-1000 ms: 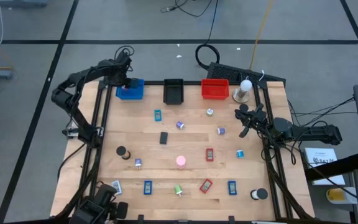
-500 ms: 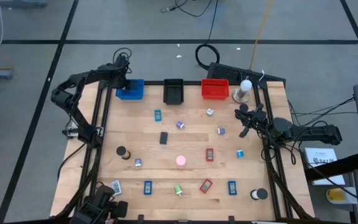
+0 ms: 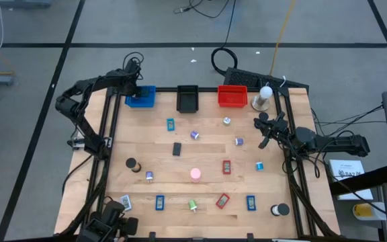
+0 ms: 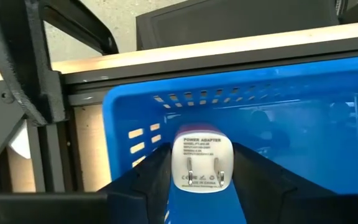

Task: Pick & Place Office items
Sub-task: Put the pink charger adapter into the blue bin, then adjust the blue bin

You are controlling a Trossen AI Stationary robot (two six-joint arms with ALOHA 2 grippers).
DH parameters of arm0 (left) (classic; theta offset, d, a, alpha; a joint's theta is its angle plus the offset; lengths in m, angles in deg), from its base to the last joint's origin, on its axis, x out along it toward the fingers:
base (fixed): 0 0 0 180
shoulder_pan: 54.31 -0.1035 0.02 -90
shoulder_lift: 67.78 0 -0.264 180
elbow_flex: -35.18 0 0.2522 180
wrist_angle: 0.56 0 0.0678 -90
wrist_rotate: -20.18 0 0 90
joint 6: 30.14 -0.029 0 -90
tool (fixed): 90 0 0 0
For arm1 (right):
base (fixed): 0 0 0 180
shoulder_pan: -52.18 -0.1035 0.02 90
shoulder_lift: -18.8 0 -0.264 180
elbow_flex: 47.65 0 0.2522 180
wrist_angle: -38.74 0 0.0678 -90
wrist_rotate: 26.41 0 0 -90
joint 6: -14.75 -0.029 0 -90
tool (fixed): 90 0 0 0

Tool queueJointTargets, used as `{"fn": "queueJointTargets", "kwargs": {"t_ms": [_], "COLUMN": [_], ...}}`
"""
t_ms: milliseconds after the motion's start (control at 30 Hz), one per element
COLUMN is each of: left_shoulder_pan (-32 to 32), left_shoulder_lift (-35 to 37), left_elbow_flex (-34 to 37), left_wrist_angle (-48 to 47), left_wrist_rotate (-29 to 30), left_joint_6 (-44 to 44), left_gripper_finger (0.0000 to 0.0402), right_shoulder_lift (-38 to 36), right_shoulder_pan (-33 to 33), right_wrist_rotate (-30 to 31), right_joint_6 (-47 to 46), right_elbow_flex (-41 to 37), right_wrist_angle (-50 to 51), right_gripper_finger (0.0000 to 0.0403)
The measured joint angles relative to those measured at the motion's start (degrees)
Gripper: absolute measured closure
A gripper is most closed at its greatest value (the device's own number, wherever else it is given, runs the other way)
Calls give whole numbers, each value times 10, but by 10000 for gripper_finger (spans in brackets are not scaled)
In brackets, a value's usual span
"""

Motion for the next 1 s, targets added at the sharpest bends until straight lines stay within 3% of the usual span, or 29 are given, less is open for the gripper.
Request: {"fn": "queueJointTargets", "kwargs": {"t_ms": [333, 567, 767, 1000], "left_shoulder_pan": [0, 2, 58, 179], "left_shoulder_lift": [25, 98, 138, 138], "left_elbow_flex": [0, 0, -1, -1], "left_wrist_angle": [-4, -11, -75, -130], "left_wrist_rotate": [3, 1, -67, -77], "left_joint_6": [-18, -29, -97, -206], "left_gripper_finger": [141, 119, 168, 299], "right_shoulder_lift": [0, 0, 0, 0], "right_shoulder_pan": [0, 0, 0, 0], "right_wrist_rotate": [0, 0, 0, 0], "right_joint_6": [0, 0, 0, 0], "right_elbow_flex": [0, 0, 0, 0], "right_wrist_angle": [0, 0, 0, 0], "right_gripper_finger": [403, 403, 403, 403]}}
